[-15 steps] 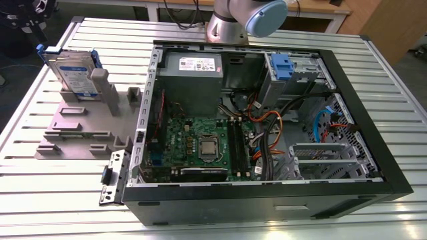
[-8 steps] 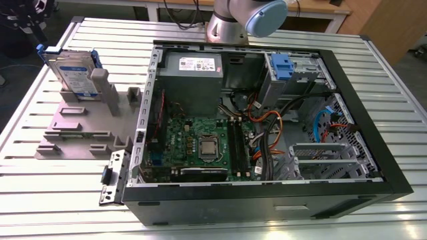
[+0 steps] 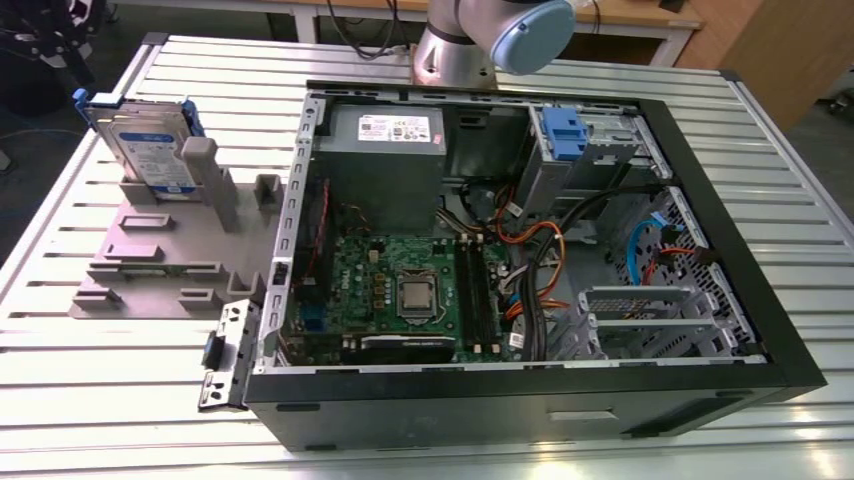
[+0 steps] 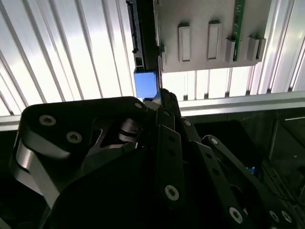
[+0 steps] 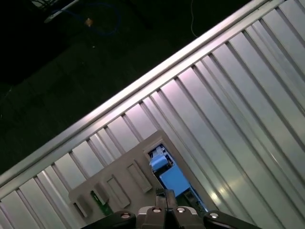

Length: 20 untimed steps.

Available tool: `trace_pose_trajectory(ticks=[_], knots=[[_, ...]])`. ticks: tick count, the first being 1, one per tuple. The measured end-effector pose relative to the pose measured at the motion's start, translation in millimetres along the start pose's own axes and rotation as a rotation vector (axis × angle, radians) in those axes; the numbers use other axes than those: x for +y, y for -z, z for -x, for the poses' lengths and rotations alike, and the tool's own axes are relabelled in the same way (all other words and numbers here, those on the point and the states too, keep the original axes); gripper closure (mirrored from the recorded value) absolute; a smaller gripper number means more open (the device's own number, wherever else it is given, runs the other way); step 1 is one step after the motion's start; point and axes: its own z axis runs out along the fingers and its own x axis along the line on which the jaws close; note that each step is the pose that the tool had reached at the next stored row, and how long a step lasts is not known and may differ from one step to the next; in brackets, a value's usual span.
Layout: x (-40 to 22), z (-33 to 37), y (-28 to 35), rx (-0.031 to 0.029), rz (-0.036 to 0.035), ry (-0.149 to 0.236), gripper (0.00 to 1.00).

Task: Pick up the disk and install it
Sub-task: 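Pick up the disk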

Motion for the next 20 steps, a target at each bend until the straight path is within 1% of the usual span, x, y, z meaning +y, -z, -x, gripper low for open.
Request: trace_pose_trajectory(ticks=[5, 11, 14, 15, 16, 20], knots=[[0.0, 0.0, -0.1, 0.0029, 0.0002, 0.084, 0.89], [0.0, 0.0, -0.5, 0.0054, -0.0001, 0.163, 0.89], [0.0, 0.0, -0.7, 0.0066, -0.0004, 0.209, 0.89], [0.0, 0.0, -0.7, 0.0060, -0.0004, 0.220, 0.89], [0.0, 0.0, -0.7, 0.0041, 0.0000, 0.227, 0.89], [0.0, 0.0, -0.9, -0.0056, 0.0043, 0.236, 0.89]])
